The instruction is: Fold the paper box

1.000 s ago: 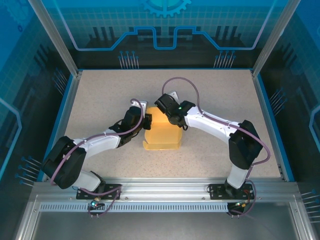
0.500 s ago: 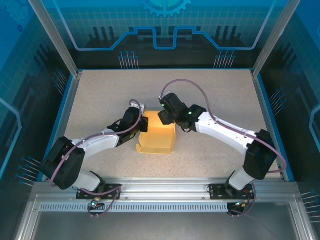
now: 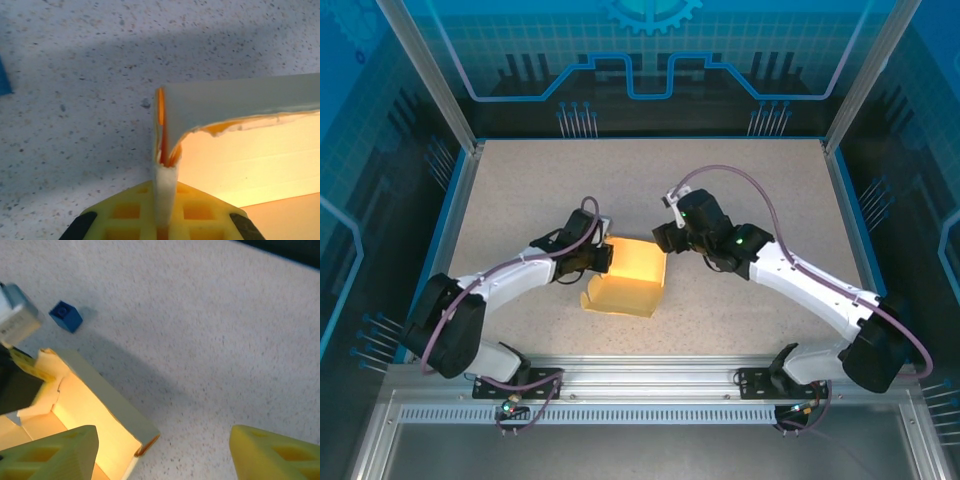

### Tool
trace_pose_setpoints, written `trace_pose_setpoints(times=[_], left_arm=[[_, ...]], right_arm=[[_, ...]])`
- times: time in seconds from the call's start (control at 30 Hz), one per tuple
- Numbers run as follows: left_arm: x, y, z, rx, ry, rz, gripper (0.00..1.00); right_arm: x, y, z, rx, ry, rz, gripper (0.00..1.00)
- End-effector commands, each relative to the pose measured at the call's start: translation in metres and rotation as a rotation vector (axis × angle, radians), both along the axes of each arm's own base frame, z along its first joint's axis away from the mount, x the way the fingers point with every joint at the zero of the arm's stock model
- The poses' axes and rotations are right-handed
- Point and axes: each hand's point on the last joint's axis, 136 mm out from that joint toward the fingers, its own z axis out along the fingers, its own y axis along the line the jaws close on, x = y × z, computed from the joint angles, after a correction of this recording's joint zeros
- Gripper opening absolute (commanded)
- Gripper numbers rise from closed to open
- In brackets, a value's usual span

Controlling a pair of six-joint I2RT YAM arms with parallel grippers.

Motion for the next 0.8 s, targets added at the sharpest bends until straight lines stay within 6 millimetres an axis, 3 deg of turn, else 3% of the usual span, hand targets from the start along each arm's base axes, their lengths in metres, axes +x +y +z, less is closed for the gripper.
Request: trace_pose_setpoints(times=[0.0, 0.37, 0.53, 0.77], left_arm=[[-0.018, -0.01, -0.006, -0.001, 0.125, -0.08, 0.0], [-0.013, -0.018, -0.014, 0.115, 0.287, -0.156, 0.04], [0.003, -0.03, -0.023, 0.139, 0.354, -0.196, 0.07], [0.037, -0.051, -0.018, 0.116, 0.349, -0.252, 0.24]], right_arm=[[0.0, -0.009, -0.004, 0.101, 0.06, 0.006, 0.71], [-0.009, -0.052, -0.031, 0.189, 0.138, -0.053, 0.71], [-0.005, -0.056, -0.045, 0.173, 0.175, -0.07, 0.7], [0.001, -0.064, -0.061, 0.12, 0.213, -0.11, 0.7]])
